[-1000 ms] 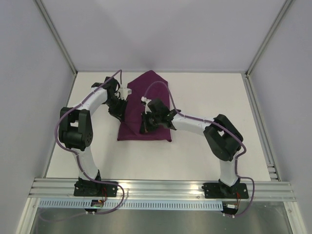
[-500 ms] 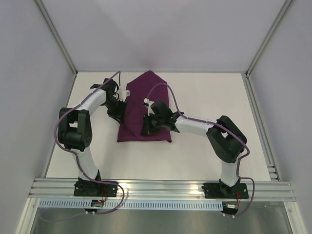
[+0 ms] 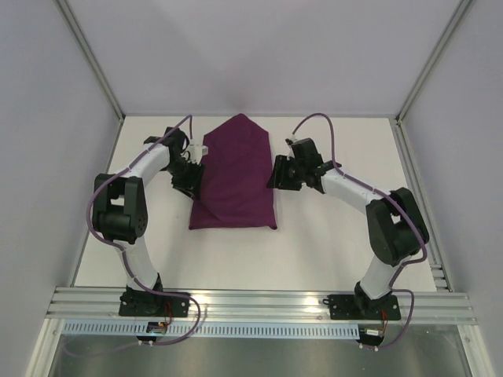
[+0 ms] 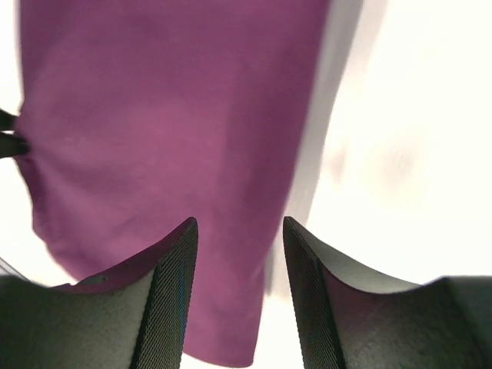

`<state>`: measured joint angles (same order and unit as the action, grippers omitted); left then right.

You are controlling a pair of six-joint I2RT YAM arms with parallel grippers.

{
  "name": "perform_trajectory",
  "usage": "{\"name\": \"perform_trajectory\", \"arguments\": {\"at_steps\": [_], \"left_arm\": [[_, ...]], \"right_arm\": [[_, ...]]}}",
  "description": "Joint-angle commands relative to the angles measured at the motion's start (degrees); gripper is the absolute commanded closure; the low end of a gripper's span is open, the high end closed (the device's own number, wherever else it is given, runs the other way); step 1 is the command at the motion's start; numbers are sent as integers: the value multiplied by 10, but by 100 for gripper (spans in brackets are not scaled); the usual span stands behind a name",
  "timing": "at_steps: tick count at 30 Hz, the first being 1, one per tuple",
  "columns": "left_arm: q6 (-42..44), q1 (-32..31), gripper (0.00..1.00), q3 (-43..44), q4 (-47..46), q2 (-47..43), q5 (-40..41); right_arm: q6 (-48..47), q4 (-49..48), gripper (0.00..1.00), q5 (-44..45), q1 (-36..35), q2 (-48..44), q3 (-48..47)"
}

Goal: Prepare the surgical pack

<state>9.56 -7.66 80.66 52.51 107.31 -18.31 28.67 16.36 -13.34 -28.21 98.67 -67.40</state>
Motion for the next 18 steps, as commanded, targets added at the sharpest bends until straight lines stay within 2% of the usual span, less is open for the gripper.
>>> {"name": "perform_trajectory", "arguments": {"at_steps": [1, 5, 7, 10, 12, 14, 18], "left_arm": [[15, 4, 53, -11, 5, -3, -13], [22, 4, 61, -31, 0, -3, -35], [26, 4, 65, -45, 0, -5, -44], [37, 4, 81, -64, 5, -10, -48], [47, 4, 87, -86, 7, -17, -51], [53, 4, 94, -101, 10, -30, -50], [74, 4, 97, -146, 37, -53, -63]], "right_arm": [[2, -9, 50, -56, 2, 44, 11], [19, -47, 53, -100, 3, 64, 31], [33, -75, 61, -121, 2, 70, 53], [44, -94, 76, -137, 2, 69, 79], [49, -104, 84, -139, 2, 64, 96], [54, -111, 85, -146, 2, 47, 120], [57, -107, 85, -160, -1, 14, 153]]}}
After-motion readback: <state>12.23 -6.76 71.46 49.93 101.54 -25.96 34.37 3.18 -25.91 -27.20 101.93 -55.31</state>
